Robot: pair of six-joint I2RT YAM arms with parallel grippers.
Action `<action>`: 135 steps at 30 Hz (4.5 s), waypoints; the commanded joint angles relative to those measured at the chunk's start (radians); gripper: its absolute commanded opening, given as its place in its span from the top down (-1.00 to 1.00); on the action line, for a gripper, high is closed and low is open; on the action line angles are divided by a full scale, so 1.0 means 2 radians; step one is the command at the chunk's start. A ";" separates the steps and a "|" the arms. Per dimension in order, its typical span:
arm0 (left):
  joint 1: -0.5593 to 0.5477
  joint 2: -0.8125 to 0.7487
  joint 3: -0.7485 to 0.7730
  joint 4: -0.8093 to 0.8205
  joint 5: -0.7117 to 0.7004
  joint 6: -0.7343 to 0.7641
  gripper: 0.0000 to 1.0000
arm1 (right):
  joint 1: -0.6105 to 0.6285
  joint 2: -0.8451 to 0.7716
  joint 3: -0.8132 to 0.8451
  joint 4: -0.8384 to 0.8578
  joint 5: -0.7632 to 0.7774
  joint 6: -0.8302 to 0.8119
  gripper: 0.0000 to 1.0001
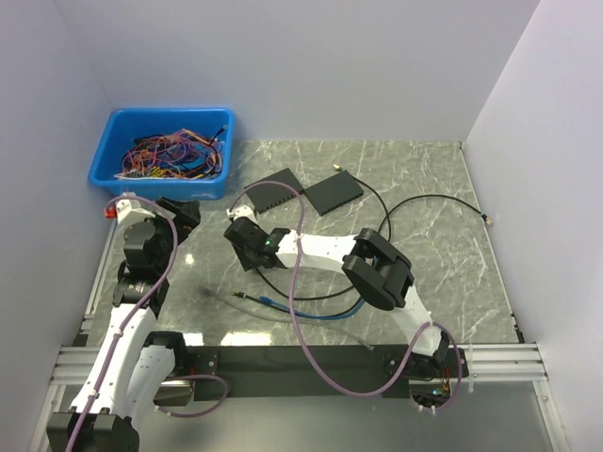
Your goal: Insert the plug into the switch port
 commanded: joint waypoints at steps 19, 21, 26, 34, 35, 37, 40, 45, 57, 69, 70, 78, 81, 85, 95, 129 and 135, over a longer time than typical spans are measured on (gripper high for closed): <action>-0.013 0.019 -0.004 0.041 0.089 0.020 -0.89 | 0.014 -0.046 -0.046 0.047 0.005 -0.025 1.00; -0.023 0.028 0.000 0.051 0.092 0.020 -0.88 | 0.013 -0.103 -0.083 0.082 -0.004 -0.037 1.00; -0.062 0.042 -0.002 0.096 0.135 0.014 -0.86 | 0.014 -0.199 -0.156 0.130 -0.019 -0.060 1.00; -0.080 0.029 -0.048 0.229 0.202 -0.028 -0.90 | 0.013 -0.343 -0.294 0.216 -0.105 -0.046 1.00; -0.080 0.033 -0.043 0.227 0.207 -0.028 -0.88 | 0.012 -0.352 -0.302 0.221 -0.112 -0.045 1.00; -0.082 0.045 -0.033 0.225 0.213 -0.036 -0.85 | 0.012 -0.378 -0.325 0.233 -0.129 -0.038 1.00; -0.082 0.054 -0.036 0.240 0.216 -0.046 -0.83 | 0.012 -0.402 -0.342 0.246 -0.145 -0.032 1.00; -0.082 0.071 -0.046 0.288 0.242 -0.059 -0.81 | 0.013 -0.431 -0.368 0.261 -0.164 -0.025 1.00; -0.082 0.068 -0.066 0.311 0.236 -0.064 -0.54 | 0.012 -0.468 -0.418 0.342 -0.228 0.025 1.00; -0.082 0.065 -0.078 0.353 0.259 -0.086 -0.19 | 0.012 -0.451 -0.434 0.394 -0.269 0.054 1.00; -0.083 0.064 -0.078 0.351 0.254 -0.088 -0.12 | 0.011 -0.450 -0.434 0.393 -0.268 0.054 1.00; -0.082 0.065 -0.070 0.339 0.248 -0.091 0.41 | 0.011 -0.447 -0.446 0.401 -0.266 0.060 1.00; -0.082 0.065 -0.070 0.335 0.245 -0.089 0.79 | 0.008 -0.445 -0.446 0.400 -0.266 0.061 1.00; -0.082 0.065 -0.059 0.298 0.231 -0.082 0.99 | 0.007 -0.445 -0.428 0.360 -0.243 0.049 1.00; -0.108 0.048 0.027 0.062 0.115 -0.085 0.99 | 0.010 -0.451 -0.319 0.217 -0.088 -0.044 -0.46; -0.127 0.036 0.073 -0.034 0.122 -0.089 0.09 | 0.033 -0.257 -0.138 0.163 -0.029 -0.049 1.00; -0.127 -0.002 0.045 0.012 0.107 -0.095 -0.22 | 0.006 -0.303 -0.206 0.218 -0.084 -0.022 1.00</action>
